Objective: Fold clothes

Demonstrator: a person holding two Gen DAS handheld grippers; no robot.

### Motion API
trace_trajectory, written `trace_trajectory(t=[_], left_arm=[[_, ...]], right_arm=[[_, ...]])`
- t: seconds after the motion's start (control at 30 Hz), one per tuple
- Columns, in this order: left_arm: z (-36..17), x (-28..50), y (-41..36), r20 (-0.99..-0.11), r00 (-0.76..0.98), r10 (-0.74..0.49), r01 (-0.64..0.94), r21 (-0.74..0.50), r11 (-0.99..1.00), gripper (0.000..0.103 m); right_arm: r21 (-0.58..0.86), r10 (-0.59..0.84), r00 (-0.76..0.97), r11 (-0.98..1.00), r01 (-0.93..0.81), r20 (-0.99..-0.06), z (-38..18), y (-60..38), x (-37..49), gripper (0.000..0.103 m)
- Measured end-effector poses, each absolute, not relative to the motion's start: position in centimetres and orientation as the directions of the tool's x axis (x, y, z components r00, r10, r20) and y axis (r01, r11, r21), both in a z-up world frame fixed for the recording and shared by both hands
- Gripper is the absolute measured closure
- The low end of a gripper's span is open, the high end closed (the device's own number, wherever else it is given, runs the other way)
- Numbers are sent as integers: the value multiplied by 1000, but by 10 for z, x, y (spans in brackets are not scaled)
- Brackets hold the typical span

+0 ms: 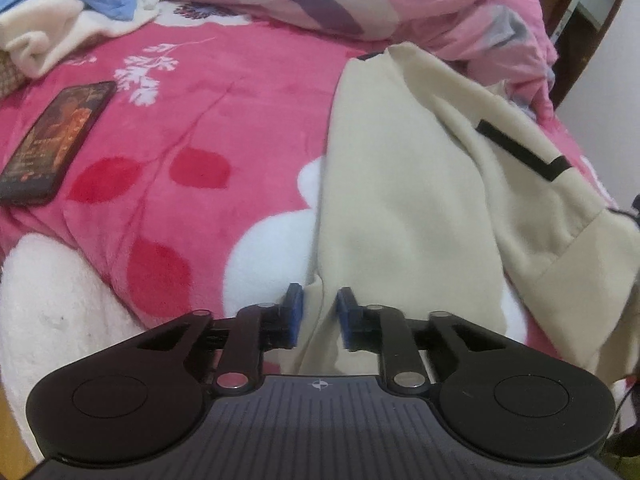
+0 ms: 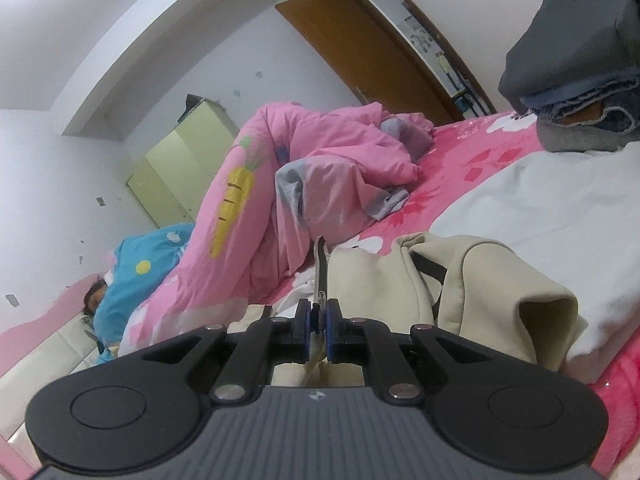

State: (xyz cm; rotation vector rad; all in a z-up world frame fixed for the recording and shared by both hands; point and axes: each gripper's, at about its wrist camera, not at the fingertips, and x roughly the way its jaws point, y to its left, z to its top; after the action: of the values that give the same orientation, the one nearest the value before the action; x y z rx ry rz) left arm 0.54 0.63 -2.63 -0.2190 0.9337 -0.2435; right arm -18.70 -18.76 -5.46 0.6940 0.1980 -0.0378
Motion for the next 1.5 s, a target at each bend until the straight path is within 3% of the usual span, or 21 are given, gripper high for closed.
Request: trace_trajectory(t=[0.03,0.07,0.1,0.2,0.23,0.27,0.3,0.4,0.63,1.03,1.2,1.37,1.5], left_arm=[[-26,5,6,-758,564,-328,125,-315,941,54],[-26,4,5,-751,554,-360,138,-344,929,39],[-25,3,3,-745,541,-390,161,-364,917,33],[-26,1,-16,-754,542,-371,230,-292,928,32],[-28,2,-23,-762,545,-350,243,-256,936,33],[-31,2,-31,-774,554,-306,243,-202,949,45],[-31,1,-36,-779,571,-257,230,-149,962,65],[-30,-1,-44,-775,614,-150,183,-46,982,93],[8,5,-11,-683,717,-138,84,-111,990,94],[75,107,33,-447,894,40,-37,16,999,94],[91,162,47,-389,910,147,-128,74,989,94],[101,207,60,-382,906,184,-176,56,983,94],[118,233,71,-300,919,255,-236,97,967,94]], right_arm=[[635,34,981,767,99,-193,-57,-178,-186,95],[639,35,981,763,97,-192,-56,-179,-189,95],[643,37,981,760,96,-190,-55,-184,-194,95],[643,37,980,759,99,-194,-53,-219,-197,95],[642,37,980,760,100,-196,-50,-239,-195,95],[639,37,979,763,101,-199,-50,-258,-189,95],[634,37,979,767,102,-201,-51,-267,-189,95],[616,34,978,781,102,-205,-41,-286,-177,95],[609,68,984,792,46,-163,-24,-332,-124,94],[615,212,971,782,-103,-107,16,-341,-100,94],[554,284,952,814,-178,-111,32,-326,-96,94],[527,387,918,799,-290,-81,43,-314,-87,95],[528,445,891,780,-335,-92,51,-302,-72,94]])
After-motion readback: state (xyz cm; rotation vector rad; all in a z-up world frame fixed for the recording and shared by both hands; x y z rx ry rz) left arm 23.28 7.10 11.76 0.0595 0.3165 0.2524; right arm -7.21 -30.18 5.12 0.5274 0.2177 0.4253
